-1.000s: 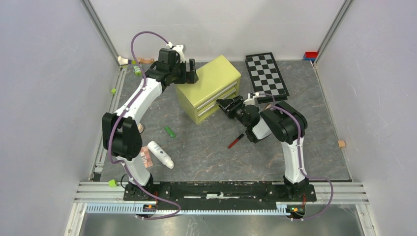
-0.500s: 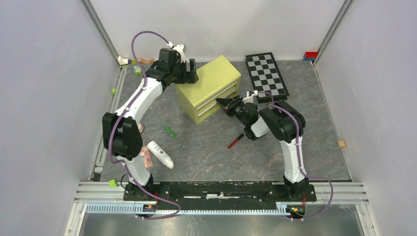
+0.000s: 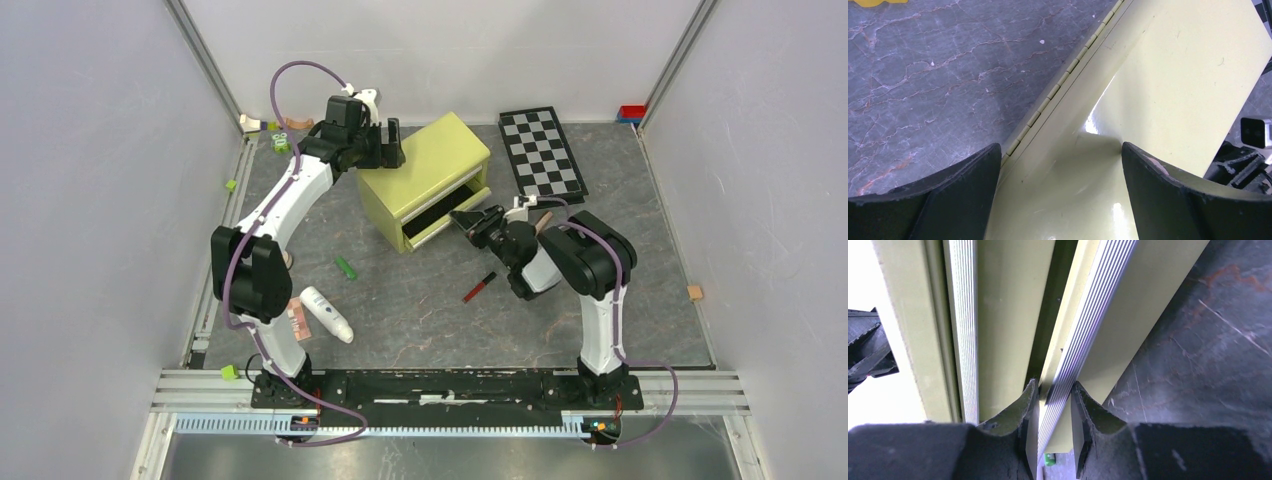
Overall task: Organize the makeup
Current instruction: Open the drawer in the storage box.
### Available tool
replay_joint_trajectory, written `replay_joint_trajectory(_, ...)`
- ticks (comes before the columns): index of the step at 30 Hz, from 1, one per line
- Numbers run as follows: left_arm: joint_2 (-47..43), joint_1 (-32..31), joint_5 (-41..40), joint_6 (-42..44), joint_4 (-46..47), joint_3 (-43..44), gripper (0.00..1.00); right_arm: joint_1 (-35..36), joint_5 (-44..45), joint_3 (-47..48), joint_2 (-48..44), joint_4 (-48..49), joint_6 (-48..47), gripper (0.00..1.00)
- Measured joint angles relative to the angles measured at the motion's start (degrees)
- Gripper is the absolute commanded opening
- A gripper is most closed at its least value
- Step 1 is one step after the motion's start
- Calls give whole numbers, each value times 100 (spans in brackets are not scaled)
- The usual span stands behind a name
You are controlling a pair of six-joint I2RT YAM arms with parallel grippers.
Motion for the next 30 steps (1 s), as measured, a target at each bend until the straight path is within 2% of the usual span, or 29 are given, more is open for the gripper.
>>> replay_joint_trajectory(14,13,0,-2,0,-22,24,94,2,247,-1545,-1147,111,-254,14)
replay_joint_trajectory(23,22,-87,52,-2,-35,33,94,2,457,-2048,-1475,125,-452,17)
replay_joint_trajectory(25,22,-105,66,-2,-37,33,94,2,472,-2131,-1482,160,-455,24)
replay_joint_trajectory(27,22,-111,87,-2,-37,33,94,2,483,-2179,-1482,170,-455,37)
replay_joint_trajectory(30,22,-111,103,-2,-39,33,94,0,496,-2186,-1488,175,-527,50)
